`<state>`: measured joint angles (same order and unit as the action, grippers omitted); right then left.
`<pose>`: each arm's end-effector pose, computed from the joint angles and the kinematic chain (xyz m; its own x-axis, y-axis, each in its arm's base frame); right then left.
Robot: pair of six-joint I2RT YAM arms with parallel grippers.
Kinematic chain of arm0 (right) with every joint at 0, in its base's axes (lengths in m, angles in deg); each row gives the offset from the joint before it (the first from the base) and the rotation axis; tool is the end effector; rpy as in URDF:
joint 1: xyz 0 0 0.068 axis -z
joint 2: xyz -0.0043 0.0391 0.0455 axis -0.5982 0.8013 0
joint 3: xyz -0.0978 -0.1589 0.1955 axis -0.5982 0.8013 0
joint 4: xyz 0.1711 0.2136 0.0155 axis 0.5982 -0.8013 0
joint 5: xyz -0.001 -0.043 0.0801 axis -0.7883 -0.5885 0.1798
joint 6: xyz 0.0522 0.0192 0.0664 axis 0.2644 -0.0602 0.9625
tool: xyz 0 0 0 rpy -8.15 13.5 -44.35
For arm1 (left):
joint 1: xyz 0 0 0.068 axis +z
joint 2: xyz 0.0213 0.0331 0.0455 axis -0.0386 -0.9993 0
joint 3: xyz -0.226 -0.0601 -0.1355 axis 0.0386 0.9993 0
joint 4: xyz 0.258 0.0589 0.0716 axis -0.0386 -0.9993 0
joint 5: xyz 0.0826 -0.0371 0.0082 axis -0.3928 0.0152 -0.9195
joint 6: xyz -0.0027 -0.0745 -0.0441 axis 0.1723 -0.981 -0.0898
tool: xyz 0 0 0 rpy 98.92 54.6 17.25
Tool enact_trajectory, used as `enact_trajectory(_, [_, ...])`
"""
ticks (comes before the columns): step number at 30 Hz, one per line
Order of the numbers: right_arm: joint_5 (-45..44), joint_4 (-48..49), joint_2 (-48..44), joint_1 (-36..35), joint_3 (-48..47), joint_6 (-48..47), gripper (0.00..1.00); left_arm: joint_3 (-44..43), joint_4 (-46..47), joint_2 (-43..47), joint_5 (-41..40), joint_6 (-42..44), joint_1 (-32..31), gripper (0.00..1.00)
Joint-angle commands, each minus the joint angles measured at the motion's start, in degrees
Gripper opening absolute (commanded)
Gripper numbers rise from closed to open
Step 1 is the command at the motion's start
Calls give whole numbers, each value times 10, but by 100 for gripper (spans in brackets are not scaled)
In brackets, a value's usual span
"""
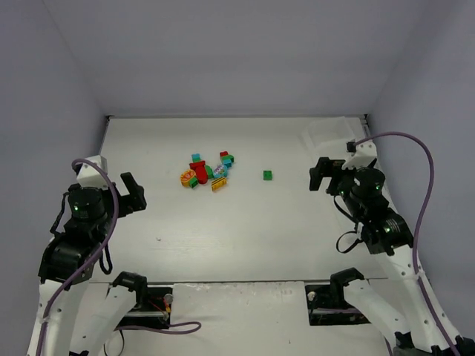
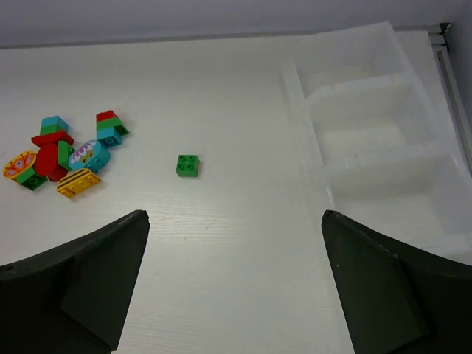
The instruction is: Sort the legos into containers by color
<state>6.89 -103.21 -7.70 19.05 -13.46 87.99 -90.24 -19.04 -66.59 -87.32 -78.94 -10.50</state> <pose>0.2054 0.0585 0.3877 -0.0735 0.1392 -0.9875 -0.2105 0.9657 0.1518 0.1531 -0.0201 0.3855 -0.3062 -0.2965 -0.9046 -0.0683 0.9546 -0.2898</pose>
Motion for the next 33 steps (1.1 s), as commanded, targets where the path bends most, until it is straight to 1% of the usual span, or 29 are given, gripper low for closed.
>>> enact_trajectory(1, [13, 47, 52, -2, -30, 9, 100, -11, 20, -23, 6, -3, -3, 97])
enact_trajectory(4, [35, 55, 98, -2, -41, 25, 100, -13, 17, -31, 5, -3, -3, 97])
enact_trajectory(6, [42, 65, 146, -2, -51, 41, 100, -13, 17, -36, 7, -5, -3, 97])
enact_trajectory(7, [40, 66, 166, -2, -58, 49, 98, -13, 16, -39, 8, -8, -3, 97])
enact_trajectory(9, [35, 64, 233, -5, -86, 62, 93, -12, 14, -46, 17, -11, -3, 97])
enact_trajectory(10, [27, 63, 253, -11, -96, 69, 88, -10, 16, -50, 22, -15, -3, 97])
enact_trajectory(11, [22, 64, 296, -16, -106, 77, 87, -7, 21, -50, 32, -15, -3, 97])
enact_trajectory(12, [6, 64, 318, -21, -124, 96, 86, -1, 24, -52, 38, -15, -4, 97])
enact_trajectory(15, [-28, 64, 406, -61, -165, 117, 87, 8, 36, -54, 42, -12, -4, 97])
enact_trajectory(16, [-66, 62, 427, -86, -175, 121, 89, 14, 40, -53, 41, -9, -4, 97])
enact_trajectory(17, [-81, 59, 471, -94, -186, 129, 89, 16, 44, -54, 39, -8, -4, 97])
enact_trajectory(19, [-94, 53, 512, -101, -210, 163, 89, 19, 47, -54, 39, -8, -5, 97])
enact_trajectory(20, [-91, 52, 548, -103, -217, 174, 89, 20, 49, -54, 38, -8, -5, 97])
enact_trajectory(23, [-91, 49, 611, -110, -252, 198, 86, 20, 47, -52, 45, -8, -12, 97])
enact_trajectory(24, [-95, 45, 625, -112, -259, 202, 80, 22, 46, -47, 45, -8, -17, 97])
enact_trajectory(25, [-101, 43, 638, -113, -274, 217, 78, 23, 48, -46, 42, -9, -28, 97])
enact_trajectory(28, [-105, 35, 682, -115, -290, 222, 78, 38, 53, -38, 54, -20, -36, 97])
enact_trajectory(33, [-115, 34, 743, -115, -322, 201, 78, 59, 60, -43, 65, -32, -37, 97])
